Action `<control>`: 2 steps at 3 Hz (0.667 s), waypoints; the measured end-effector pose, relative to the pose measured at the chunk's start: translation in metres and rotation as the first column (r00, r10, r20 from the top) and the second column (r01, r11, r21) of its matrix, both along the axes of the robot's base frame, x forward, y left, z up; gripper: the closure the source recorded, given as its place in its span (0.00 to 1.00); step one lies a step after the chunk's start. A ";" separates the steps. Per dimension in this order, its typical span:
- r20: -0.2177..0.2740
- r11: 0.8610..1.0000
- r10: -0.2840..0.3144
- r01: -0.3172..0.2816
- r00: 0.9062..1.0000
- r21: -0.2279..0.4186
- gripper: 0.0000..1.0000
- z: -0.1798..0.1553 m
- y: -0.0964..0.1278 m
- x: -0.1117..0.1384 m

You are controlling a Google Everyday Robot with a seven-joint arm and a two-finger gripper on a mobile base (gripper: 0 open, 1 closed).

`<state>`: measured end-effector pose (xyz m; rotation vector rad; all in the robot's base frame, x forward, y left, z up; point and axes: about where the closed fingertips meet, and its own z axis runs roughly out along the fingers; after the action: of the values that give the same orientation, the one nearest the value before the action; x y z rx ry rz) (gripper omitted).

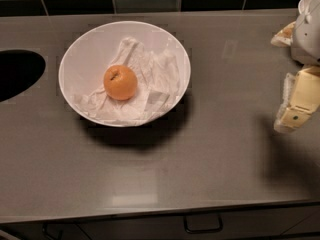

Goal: Pick orange from white bowl

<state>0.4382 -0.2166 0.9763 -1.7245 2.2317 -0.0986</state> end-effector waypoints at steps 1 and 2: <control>0.000 1.000 0.000 0.000 1.000 0.000 0.00 0.000 0.000 0.000; 0.060 0.999 0.044 -0.043 0.997 -0.008 0.00 0.024 0.011 0.010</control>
Offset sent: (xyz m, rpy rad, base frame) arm 0.0223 0.0262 0.0517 -0.0167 -0.1198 0.1050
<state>0.4477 -0.2051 0.9999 -1.7490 2.1526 -0.1460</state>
